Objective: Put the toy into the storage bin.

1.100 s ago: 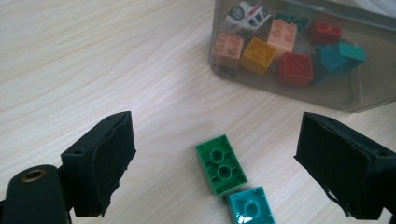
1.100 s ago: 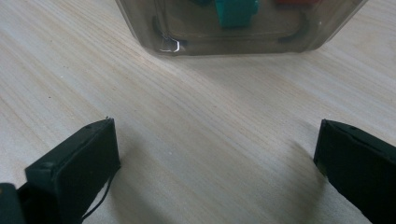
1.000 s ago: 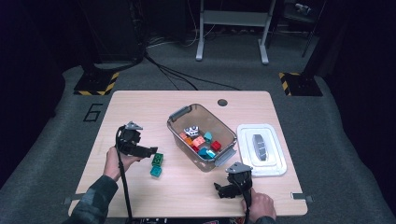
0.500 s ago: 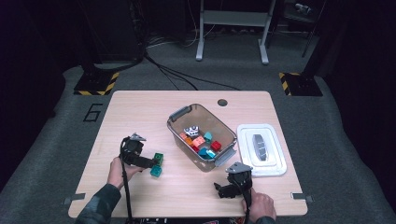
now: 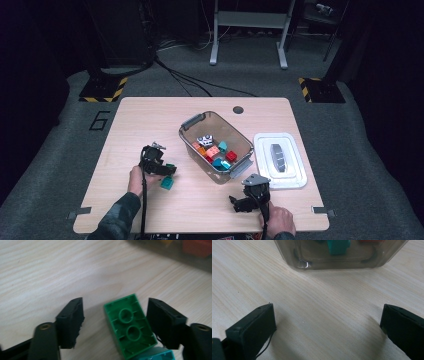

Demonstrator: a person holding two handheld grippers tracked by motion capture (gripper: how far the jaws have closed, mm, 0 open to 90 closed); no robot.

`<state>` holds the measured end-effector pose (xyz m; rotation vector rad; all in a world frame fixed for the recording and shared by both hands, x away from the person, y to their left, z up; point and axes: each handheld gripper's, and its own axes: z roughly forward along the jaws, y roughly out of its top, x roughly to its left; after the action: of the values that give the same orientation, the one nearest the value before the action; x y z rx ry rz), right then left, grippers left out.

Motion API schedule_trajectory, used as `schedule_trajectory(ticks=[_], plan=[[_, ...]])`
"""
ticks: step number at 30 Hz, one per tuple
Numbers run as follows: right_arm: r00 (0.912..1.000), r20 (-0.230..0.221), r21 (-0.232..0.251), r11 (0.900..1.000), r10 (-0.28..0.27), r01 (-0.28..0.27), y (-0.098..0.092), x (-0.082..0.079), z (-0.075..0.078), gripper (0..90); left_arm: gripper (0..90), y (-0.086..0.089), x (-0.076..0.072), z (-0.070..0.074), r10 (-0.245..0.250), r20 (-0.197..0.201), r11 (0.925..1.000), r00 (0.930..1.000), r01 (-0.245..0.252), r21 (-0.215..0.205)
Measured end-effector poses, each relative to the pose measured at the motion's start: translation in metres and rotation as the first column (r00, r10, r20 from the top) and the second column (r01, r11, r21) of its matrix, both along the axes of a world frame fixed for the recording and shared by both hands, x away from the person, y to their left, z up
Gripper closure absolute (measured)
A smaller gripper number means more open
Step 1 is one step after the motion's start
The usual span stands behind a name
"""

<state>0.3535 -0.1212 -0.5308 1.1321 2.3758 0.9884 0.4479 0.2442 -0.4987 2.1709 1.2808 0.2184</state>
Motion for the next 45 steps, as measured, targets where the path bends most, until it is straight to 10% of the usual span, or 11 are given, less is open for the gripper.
schedule_trajectory(ticks=[6, 32, 41, 45], plan=[[1.0000, 0.000, 0.000, 1.000, 0.000, 0.000, 0.000, 0.000, 0.000, 0.0, 51.9, -0.001, 0.005, 0.002, -0.032, -0.026, 0.9994, 0.9992, 0.032, 0.016], [1.0000, 0.001, 0.000, 1.000, 0.001, -0.001, 0.000, 0.000, 0.000, 0.0, 57.5, 0.012, 0.007, 0.008, -0.025, -0.062, 0.9976, 0.9978, 0.029, 0.063], [1.0000, -0.002, 0.002, 1.000, -0.004, 0.004, 0.000, 0.000, 0.000, 0.0, 37.6, 0.017, 0.002, 0.008, -0.016, -0.122, 0.9987, 0.9924, 0.022, 0.046], [1.0000, -0.003, 0.007, 1.000, -0.009, 0.009, 0.001, 0.000, 0.000, 0.0, 52.5, 0.019, -0.002, 0.007, -0.041, -0.125, 0.9945, 0.9914, 0.052, 0.091]])
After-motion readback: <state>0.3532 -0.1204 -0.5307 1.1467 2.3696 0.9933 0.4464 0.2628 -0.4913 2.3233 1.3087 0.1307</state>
